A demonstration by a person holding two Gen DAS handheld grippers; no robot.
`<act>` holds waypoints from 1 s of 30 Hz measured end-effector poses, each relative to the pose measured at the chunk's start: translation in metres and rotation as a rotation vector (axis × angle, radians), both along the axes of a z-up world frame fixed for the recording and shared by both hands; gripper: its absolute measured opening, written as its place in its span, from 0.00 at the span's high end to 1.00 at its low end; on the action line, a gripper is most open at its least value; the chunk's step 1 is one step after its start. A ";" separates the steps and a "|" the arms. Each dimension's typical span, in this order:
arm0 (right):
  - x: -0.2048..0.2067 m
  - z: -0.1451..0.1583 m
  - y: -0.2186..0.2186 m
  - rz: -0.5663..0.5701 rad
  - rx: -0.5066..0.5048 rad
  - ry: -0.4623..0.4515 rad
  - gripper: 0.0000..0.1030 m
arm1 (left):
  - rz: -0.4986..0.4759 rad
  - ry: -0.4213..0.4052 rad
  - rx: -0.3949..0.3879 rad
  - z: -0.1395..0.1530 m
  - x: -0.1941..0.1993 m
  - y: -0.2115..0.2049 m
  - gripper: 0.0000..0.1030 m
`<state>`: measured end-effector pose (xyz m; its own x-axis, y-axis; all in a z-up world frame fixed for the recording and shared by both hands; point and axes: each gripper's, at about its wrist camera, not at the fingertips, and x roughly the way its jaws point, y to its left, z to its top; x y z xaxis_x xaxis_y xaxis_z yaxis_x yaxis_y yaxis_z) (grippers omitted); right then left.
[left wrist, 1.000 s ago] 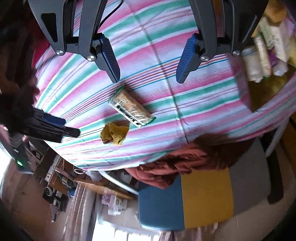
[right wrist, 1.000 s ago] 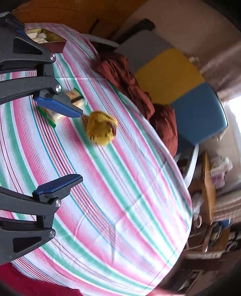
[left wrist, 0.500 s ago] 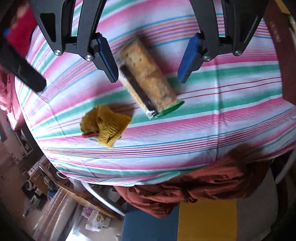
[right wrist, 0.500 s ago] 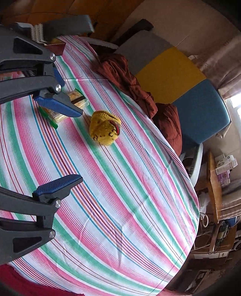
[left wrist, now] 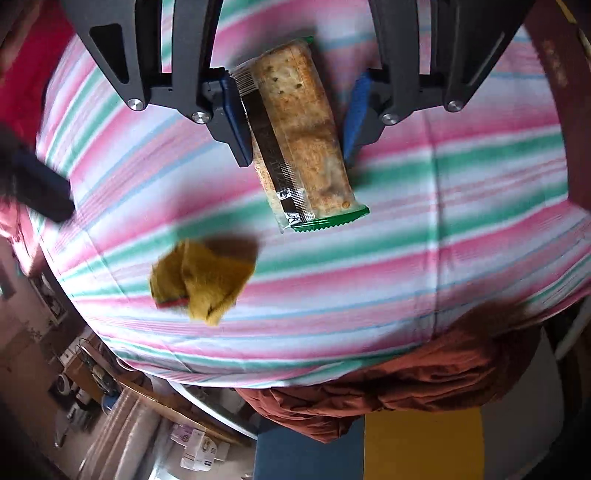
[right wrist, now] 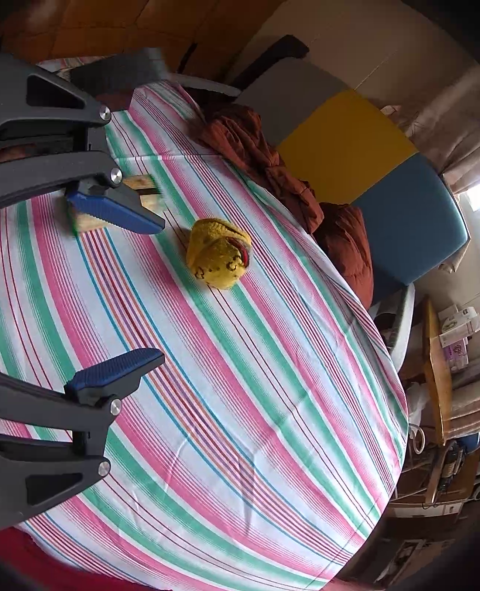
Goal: Organize objects
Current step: 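Grasp cracker packet with left gripper while right gripper grasps yellow plush bear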
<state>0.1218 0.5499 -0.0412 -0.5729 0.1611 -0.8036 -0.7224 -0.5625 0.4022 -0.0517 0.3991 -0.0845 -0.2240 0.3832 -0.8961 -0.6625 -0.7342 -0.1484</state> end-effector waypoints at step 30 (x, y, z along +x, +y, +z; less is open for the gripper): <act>-0.075 -0.022 -0.008 0.193 0.037 -0.229 0.61 | 0.001 0.092 0.039 -0.001 0.026 -0.037 0.54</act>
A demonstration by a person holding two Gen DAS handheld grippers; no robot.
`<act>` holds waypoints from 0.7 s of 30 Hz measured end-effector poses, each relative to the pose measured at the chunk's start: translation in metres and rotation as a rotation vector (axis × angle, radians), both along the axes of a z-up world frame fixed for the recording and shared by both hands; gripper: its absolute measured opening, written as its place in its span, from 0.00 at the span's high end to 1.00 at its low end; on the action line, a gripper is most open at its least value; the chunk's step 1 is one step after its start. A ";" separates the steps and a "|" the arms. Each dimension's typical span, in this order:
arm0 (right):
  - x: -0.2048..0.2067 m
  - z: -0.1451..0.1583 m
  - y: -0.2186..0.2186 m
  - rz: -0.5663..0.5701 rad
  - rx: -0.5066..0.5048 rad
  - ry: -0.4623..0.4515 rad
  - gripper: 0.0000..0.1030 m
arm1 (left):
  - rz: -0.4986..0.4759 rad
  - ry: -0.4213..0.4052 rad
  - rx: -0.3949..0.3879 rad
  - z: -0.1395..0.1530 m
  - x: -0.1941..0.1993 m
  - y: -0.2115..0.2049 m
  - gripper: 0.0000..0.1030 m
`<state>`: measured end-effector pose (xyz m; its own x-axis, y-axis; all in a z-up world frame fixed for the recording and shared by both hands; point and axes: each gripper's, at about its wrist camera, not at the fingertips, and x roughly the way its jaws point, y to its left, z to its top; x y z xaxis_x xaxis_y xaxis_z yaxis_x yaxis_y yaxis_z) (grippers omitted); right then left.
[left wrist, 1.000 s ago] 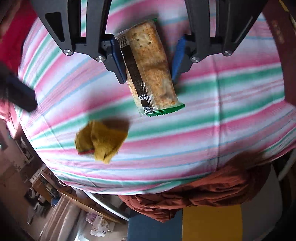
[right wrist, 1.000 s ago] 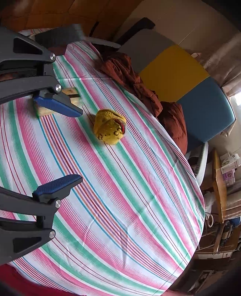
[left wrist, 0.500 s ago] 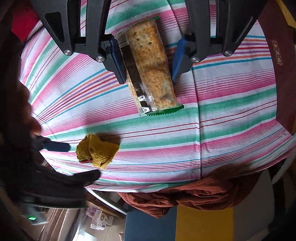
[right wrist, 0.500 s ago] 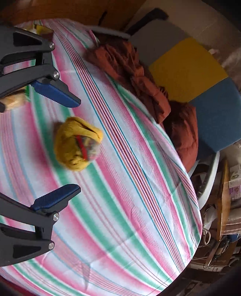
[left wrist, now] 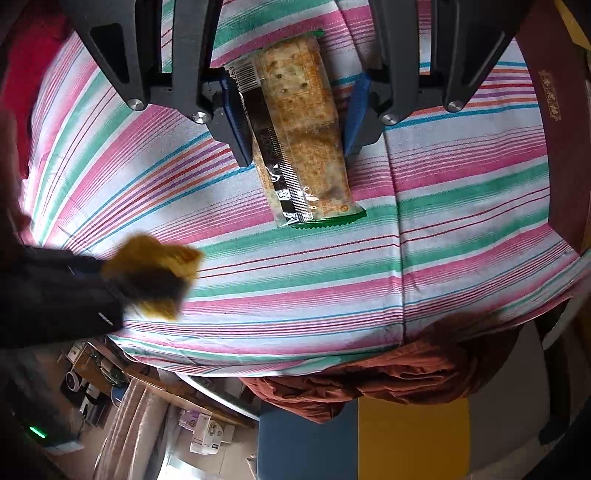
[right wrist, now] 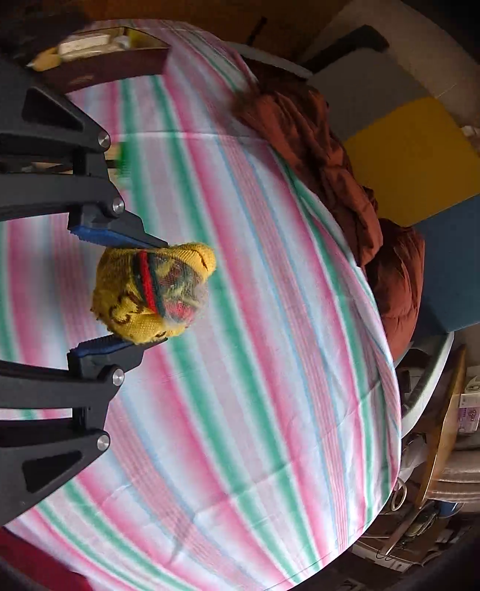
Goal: Organize objects
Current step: 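Grasp cracker packet with left gripper while right gripper grasps yellow plush bear, then carry cracker packet and yellow bear into gold tray and open both grippers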
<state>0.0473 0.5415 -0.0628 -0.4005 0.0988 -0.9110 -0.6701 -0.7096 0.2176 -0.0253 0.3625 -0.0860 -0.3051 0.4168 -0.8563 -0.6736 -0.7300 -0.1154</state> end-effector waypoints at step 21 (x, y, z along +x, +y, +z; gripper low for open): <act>0.016 -0.008 -0.023 0.066 -0.013 0.093 0.61 | 0.018 0.224 0.096 0.091 0.043 -0.075 0.54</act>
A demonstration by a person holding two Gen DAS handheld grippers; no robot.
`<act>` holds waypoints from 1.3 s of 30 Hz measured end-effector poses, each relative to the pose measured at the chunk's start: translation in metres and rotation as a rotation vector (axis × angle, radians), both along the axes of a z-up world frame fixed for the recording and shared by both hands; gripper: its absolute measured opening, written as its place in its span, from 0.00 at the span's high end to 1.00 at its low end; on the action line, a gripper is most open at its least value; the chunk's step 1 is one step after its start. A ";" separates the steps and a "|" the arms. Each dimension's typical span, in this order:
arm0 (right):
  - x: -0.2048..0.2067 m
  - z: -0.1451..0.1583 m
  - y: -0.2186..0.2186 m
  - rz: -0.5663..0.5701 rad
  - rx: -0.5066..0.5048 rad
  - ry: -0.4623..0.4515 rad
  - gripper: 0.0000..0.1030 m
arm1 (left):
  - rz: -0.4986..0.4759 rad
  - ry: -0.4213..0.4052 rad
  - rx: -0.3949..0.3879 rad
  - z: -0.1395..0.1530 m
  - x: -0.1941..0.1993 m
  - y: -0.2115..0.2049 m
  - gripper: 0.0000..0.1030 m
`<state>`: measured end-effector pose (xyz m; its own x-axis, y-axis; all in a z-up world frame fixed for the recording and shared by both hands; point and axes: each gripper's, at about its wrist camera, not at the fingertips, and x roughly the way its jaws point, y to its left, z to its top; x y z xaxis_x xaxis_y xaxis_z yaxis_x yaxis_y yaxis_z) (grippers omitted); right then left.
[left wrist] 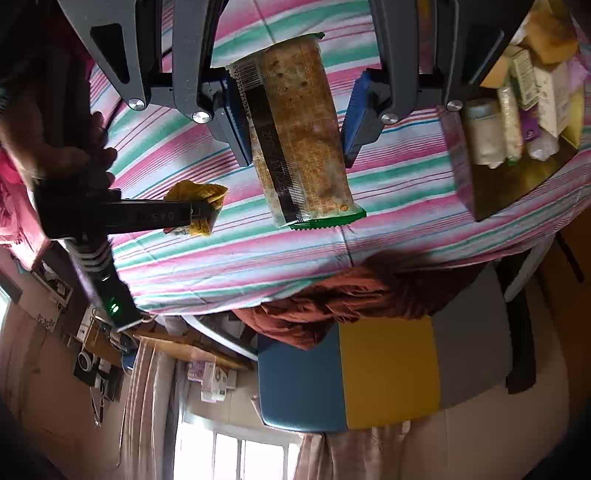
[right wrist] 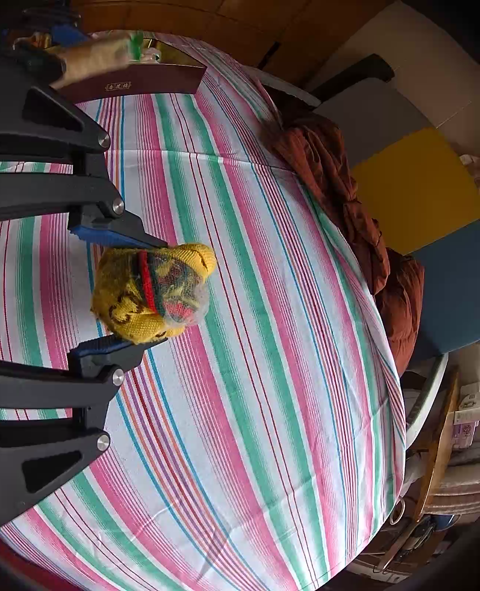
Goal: Organize objects
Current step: 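Carry cracker packet and yellow bear into gold tray and open both grippers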
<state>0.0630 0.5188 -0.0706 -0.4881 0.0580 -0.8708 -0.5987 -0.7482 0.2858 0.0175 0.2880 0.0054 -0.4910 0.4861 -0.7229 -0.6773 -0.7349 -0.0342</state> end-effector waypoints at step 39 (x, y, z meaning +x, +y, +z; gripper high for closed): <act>-0.028 0.061 -0.179 0.422 -0.017 0.164 0.61 | 0.336 -0.055 0.118 0.000 -0.012 -0.223 0.54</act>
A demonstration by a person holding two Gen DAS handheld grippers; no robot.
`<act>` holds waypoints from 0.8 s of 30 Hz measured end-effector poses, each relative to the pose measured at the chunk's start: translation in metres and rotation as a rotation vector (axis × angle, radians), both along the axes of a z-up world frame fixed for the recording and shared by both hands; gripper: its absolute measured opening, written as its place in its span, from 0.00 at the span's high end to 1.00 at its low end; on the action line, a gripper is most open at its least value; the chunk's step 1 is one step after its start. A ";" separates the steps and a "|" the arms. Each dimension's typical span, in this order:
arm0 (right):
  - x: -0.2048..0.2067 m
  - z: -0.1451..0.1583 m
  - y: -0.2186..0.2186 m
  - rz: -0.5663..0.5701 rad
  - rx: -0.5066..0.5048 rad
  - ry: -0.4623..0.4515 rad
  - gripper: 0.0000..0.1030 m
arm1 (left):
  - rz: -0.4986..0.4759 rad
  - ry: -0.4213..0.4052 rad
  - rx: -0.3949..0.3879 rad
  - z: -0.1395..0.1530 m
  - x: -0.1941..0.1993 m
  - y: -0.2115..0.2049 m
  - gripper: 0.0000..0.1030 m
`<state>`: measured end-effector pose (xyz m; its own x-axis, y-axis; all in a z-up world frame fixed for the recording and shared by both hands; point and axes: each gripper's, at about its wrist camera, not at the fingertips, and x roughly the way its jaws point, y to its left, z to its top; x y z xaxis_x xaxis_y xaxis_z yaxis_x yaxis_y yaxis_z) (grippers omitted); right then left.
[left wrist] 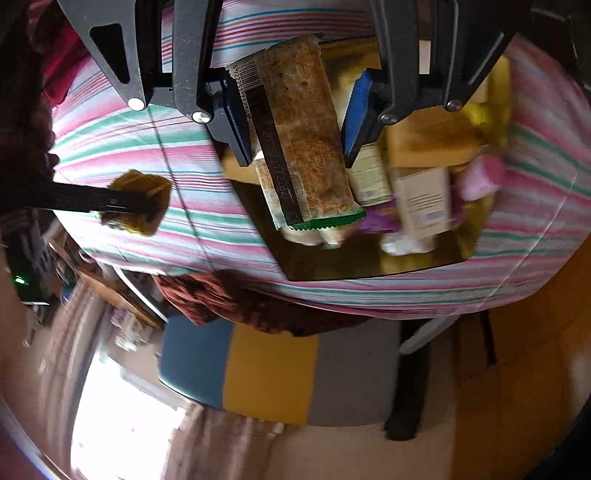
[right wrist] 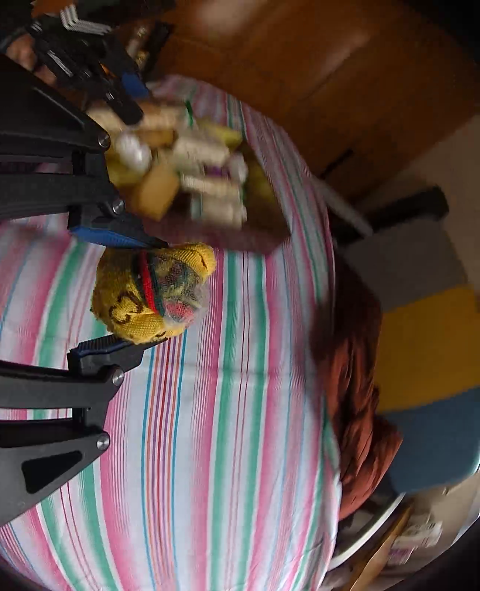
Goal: Organize objects
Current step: 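Carry cracker packet and yellow bear into gold tray and open both grippers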
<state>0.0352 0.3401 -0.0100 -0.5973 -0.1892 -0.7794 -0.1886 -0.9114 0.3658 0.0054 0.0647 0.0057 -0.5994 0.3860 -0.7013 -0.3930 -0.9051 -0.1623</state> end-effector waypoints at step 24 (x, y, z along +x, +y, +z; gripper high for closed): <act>-0.142 0.007 -0.153 0.297 -0.033 -0.022 0.44 | 0.058 -0.051 0.112 -0.017 -0.002 -0.077 0.54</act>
